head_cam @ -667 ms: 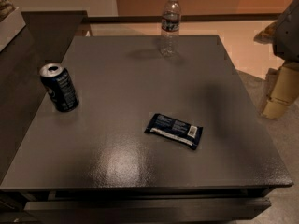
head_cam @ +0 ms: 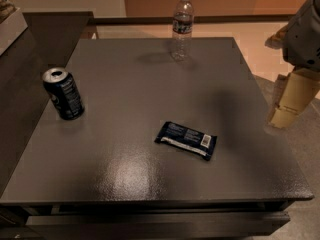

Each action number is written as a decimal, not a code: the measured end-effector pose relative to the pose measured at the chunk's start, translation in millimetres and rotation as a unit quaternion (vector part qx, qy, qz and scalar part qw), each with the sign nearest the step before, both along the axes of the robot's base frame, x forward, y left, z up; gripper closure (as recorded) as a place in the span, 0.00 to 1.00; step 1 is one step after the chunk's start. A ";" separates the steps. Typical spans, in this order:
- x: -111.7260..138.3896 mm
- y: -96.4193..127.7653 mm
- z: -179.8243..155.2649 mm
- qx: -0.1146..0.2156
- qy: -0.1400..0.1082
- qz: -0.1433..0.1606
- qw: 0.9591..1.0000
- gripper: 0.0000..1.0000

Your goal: Move rxbar blueberry near water bottle

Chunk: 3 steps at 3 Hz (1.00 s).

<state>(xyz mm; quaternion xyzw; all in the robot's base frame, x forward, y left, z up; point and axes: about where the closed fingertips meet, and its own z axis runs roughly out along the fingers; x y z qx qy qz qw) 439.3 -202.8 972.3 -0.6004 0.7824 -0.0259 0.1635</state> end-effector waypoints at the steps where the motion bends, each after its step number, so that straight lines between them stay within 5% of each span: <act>1: -1.6 28.2 -16.3 0.019 0.004 0.001 1.000 0.00; 3: -2.3 83.2 -68.9 0.061 0.015 0.012 0.998 0.00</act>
Offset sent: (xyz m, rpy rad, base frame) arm 0.0023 0.0926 -0.0762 0.1404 0.0196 0.0196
